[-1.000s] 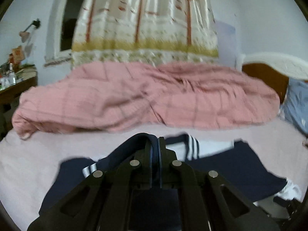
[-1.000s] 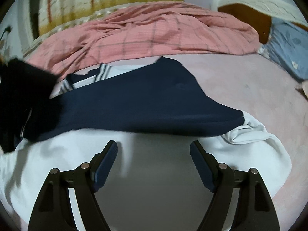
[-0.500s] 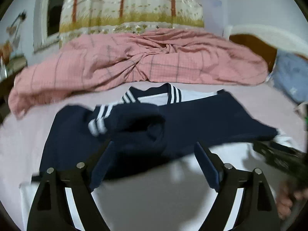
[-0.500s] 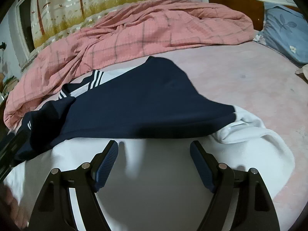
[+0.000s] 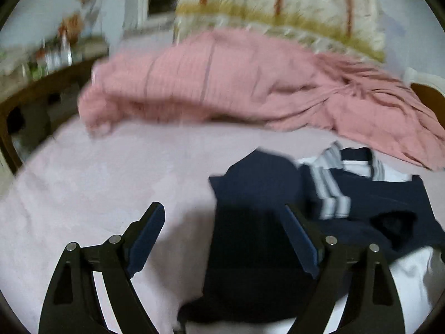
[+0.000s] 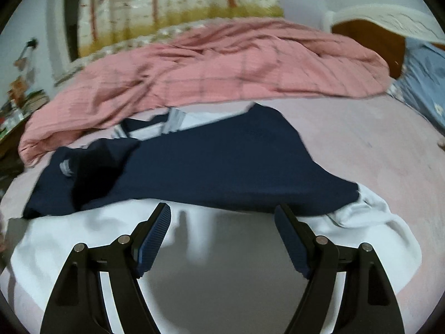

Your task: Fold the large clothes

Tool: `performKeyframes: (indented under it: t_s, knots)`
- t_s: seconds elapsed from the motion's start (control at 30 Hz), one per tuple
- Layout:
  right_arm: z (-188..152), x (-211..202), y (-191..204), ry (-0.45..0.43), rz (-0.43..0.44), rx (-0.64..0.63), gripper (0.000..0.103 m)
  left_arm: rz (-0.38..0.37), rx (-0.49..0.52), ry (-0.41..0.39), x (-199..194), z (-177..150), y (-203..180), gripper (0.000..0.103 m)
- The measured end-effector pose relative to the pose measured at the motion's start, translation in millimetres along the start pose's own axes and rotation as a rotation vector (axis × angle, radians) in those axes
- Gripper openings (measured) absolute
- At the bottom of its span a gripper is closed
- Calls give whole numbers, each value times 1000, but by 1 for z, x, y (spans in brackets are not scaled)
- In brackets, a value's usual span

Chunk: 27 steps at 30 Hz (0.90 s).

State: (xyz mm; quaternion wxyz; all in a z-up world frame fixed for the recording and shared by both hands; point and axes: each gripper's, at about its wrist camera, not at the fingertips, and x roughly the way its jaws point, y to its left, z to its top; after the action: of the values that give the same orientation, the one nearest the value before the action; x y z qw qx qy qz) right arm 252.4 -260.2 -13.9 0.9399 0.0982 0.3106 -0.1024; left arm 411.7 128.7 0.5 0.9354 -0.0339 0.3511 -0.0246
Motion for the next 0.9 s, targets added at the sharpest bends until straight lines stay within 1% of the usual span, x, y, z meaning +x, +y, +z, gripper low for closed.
performKeyframes:
  t_s: [0.03, 0.1, 0.13, 0.17, 0.2, 0.23, 0.3, 0.33, 0.37, 0.4, 0.43, 0.5, 0.57, 0.6, 0.63, 0.67, 0.7, 0.73, 0.77, 0.8, 0.83, 0.87, 0.9]
  knots:
    - [1, -3, 6, -4, 33, -15, 80, -24, -28, 39, 15, -3, 7, 83]
    - [7, -8, 21, 1, 96, -52, 80, -92, -86, 72, 36, -16, 19, 83]
    - [13, -9, 35, 1, 119, -92, 80, -107, -108, 126, 50, -22, 22, 82]
    - [19, -10, 49, 2, 131, -133, 80, -100, -115, 183, 61, -25, 23, 80]
    - [30, -7, 71, 9, 154, -194, 80, -98, -118, 183, 62, -25, 23, 80]
    - [40, -3, 90, 19, 184, -238, 80, -95, -117, 162, 59, -24, 22, 78]
    - [57, 6, 124, 51, 225, -302, 80, -72, -104, 165, 58, -25, 19, 75]
    - [70, 16, 152, 79, 256, -351, 80, -64, -103, 168, 59, -26, 19, 72]
    - [77, 24, 171, 102, 292, -373, 80, -57, -106, 168, 58, -27, 19, 71]
    - [83, 34, 190, 138, 325, -391, 79, -58, -111, 165, 56, -27, 21, 70]
    - [86, 47, 210, 189, 338, -424, 79, -63, -118, 163, 55, -27, 24, 70]
    - [85, 69, 241, 257, 328, -504, 76, -79, -137, 163, 56, -25, 28, 70]
    - [77, 97, 268, 324, 281, -569, 74, -91, -154, 164, 54, -26, 32, 70]
    - [72, 105, 274, 343, 275, -583, 73, -94, -158, 166, 56, -24, 33, 70]
    - [68, 120, 284, 360, 245, -609, 73, -99, -162, 167, 58, -21, 33, 70]
    - [64, 130, 289, 361, 199, -624, 70, -102, -166, 167, 58, -21, 34, 70]
    - [64, 139, 291, 361, 168, -635, 65, -103, -167, 167, 58, -21, 34, 70]
    - [62, 146, 293, 364, 153, -647, 62, -103, -166, 166, 58, -21, 33, 70]
    - [61, 152, 292, 365, 135, -650, 55, -101, -165, 166, 58, -21, 33, 70]
    - [61, 153, 290, 361, 118, -639, 38, -99, -161, 165, 58, -21, 32, 70]
    - [65, 149, 281, 328, 78, -602, 26, -97, -157, 163, 57, -21, 32, 70]
    - [71, 143, 272, 275, 49, -582, 19, -98, -156, 160, 56, -20, 32, 70]
    - [76, 135, 264, 221, 33, -571, 18, -103, -156, 156, 55, -20, 32, 70]
